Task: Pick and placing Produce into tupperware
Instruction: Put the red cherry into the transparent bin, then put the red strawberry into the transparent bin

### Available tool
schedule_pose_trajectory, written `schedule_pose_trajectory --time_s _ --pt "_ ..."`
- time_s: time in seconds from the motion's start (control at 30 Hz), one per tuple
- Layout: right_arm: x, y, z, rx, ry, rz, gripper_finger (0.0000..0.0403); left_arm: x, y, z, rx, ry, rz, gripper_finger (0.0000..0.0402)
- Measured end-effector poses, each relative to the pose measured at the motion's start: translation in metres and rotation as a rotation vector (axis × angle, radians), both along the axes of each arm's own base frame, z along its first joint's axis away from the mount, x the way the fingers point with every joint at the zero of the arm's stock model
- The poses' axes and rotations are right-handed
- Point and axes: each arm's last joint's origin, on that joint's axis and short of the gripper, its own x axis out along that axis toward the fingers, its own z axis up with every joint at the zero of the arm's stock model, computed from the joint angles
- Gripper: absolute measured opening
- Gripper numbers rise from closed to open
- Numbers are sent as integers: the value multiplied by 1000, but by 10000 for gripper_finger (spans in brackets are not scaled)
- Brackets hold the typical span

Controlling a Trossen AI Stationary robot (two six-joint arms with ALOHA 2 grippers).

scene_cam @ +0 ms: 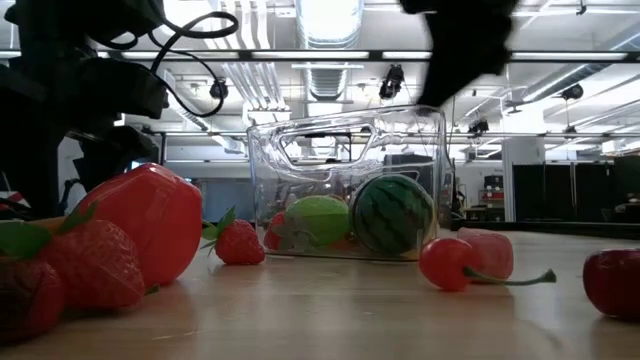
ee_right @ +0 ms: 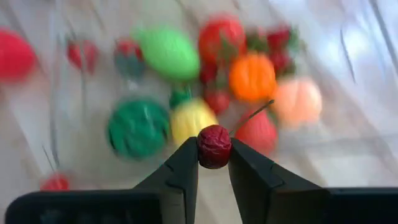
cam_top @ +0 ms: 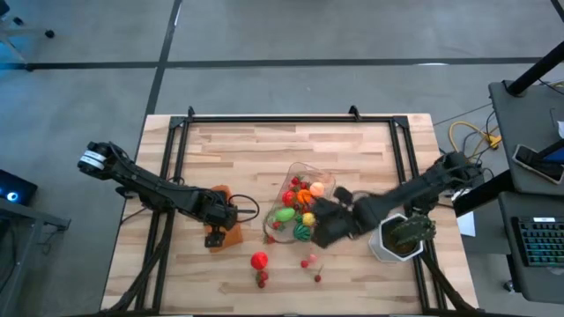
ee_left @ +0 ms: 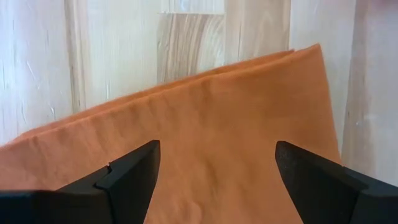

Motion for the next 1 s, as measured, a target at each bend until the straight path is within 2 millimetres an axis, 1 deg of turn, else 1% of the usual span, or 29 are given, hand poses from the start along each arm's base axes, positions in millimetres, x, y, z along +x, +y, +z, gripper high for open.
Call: schedule_pose_trajectory --time_s 0.07,0.13,0.23,0.33,0.53,0.67,0.73,0.8,0.9,1.0 --pt "13 -14 5 22 -51 36 73 0 0 0 1 2 1 303" --pt "26 -26 7 92 -95 74 75 0 0 0 -1 3 6 303" --pt "38 -42 3 200 -109 67 95 0 0 0 -2 2 8 303" --pt "42 -48 -3 221 -83 50 133 0 0 0 -2 -1 9 303" --pt "41 -48 -5 221 -64 48 229 1 0 0 -5 -11 8 303" --pt "33 -48 1 238 -55 -8 273 8 -3 3 -30 -89 9 303" --pt "26 -46 8 215 -63 -35 285 13 -4 5 -50 -140 17 303" --pt "15 -42 17 170 -77 -64 292 17 -5 8 -77 -182 67 303" --pt "-3 -38 29 106 -76 -98 294 21 -6 14 -110 -215 226 303" --pt "-22 -37 37 55 -22 -107 290 26 -6 22 -159 -257 452 303"
